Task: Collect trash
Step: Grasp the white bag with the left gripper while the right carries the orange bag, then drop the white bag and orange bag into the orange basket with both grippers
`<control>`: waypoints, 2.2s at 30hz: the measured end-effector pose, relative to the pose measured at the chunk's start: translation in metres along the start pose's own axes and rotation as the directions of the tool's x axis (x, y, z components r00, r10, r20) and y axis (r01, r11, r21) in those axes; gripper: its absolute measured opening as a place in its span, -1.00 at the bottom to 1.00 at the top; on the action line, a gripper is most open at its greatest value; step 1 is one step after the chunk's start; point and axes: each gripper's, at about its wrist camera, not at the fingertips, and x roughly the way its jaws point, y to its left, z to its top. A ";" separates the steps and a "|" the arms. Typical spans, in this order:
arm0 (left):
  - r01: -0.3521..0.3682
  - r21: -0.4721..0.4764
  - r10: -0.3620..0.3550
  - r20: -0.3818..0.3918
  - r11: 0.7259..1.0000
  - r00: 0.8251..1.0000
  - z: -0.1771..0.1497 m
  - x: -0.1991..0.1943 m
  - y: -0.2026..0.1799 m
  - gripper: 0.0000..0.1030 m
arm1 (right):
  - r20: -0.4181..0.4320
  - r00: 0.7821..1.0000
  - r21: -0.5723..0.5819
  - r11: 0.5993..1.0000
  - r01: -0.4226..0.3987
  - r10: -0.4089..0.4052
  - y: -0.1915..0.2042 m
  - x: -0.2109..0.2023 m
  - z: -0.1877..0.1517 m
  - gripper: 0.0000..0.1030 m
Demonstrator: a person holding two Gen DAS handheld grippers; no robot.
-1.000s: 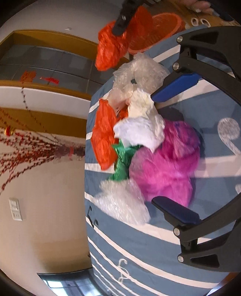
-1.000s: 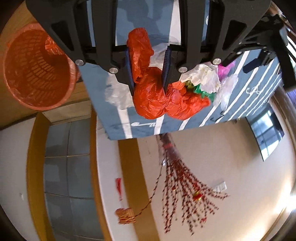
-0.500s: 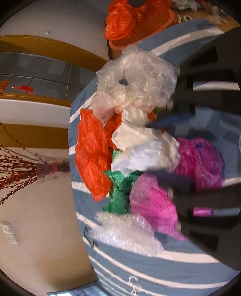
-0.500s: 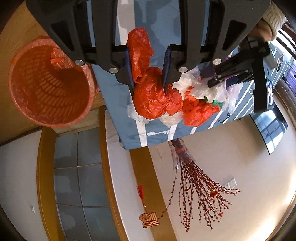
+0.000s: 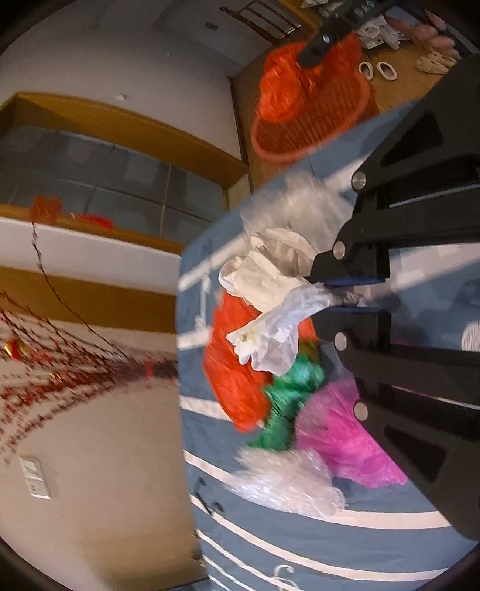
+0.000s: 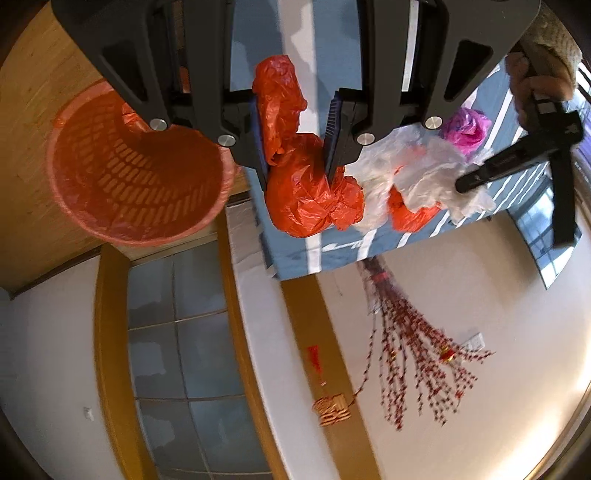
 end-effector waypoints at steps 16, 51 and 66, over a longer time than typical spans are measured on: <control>0.187 0.069 -0.191 0.054 0.980 0.980 0.036 -0.010 -0.124 -0.81 | 0.093 0.974 0.098 0.975 0.197 -0.206 -0.082 -0.041 0.006 -0.46; 0.322 0.058 -0.303 -0.221 0.945 0.927 -0.005 0.127 -0.221 -0.06 | 0.047 0.948 0.233 0.926 0.297 -0.316 -0.151 -0.007 0.008 0.13; 0.110 0.120 -0.106 -0.039 0.987 0.994 -0.014 0.052 -0.127 0.39 | 0.076 0.963 0.080 0.964 0.252 -0.258 -0.082 -0.015 0.009 0.13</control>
